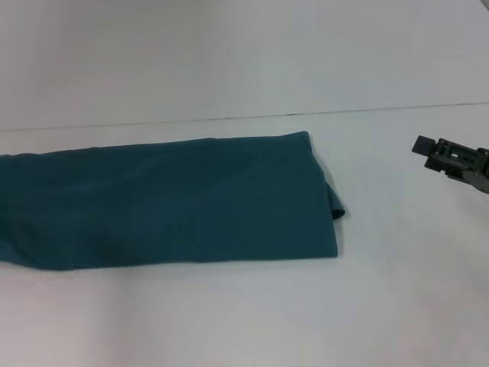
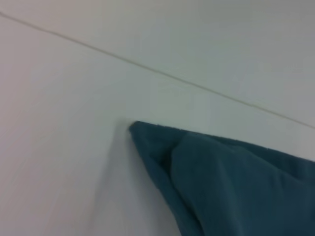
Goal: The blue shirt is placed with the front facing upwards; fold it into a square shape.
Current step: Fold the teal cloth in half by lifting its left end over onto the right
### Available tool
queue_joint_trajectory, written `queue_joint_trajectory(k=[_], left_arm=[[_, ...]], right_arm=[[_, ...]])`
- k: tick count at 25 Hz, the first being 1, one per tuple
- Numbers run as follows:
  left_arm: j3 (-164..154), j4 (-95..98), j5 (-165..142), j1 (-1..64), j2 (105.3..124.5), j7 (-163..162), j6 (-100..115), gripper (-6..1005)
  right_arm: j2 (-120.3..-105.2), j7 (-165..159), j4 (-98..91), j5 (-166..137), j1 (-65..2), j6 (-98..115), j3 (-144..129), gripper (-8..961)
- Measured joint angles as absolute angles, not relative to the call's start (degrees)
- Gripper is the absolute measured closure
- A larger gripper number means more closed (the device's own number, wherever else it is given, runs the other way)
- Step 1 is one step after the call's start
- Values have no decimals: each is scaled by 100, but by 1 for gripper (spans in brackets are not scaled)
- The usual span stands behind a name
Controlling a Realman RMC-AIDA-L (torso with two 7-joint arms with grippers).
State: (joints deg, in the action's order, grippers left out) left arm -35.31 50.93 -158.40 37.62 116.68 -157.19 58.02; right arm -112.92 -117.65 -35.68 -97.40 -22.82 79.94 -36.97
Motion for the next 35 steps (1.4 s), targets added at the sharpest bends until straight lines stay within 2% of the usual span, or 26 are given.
queue_joint_trajectory(k=[6,14,20,22,28,35], left_arm=[[-3540,5444,-15328,3877,11759,-15728,6846,904],[-3777,5956,-13620,4134,12009,-15624,7768,902],[-4314,5858,-13087,4441,12337,-15608,7539,900],[-4588,5642,-12981,4550,12391,-15607,7292,899],[-5691,4601,-12547,4861,12404,-15598,5941,898],[-6319,4075,-12035,4938,12426,-15511,5178,896]], right_arm=[[-11278,-11767,-3568,-9745,-2277,8023,-3701,125],[-11292,-11734,-3568,-9747,-2306,8017,-3700,125],[-11291,-11731,-3568,-9747,-2307,8026,-3702,125],[-11289,-11730,-3568,-9748,-2311,8027,-3704,125],[-11285,-11728,-3568,-9747,-2327,8024,-3721,125],[-11288,-11725,-3568,-9747,-2339,8022,-3712,126]])
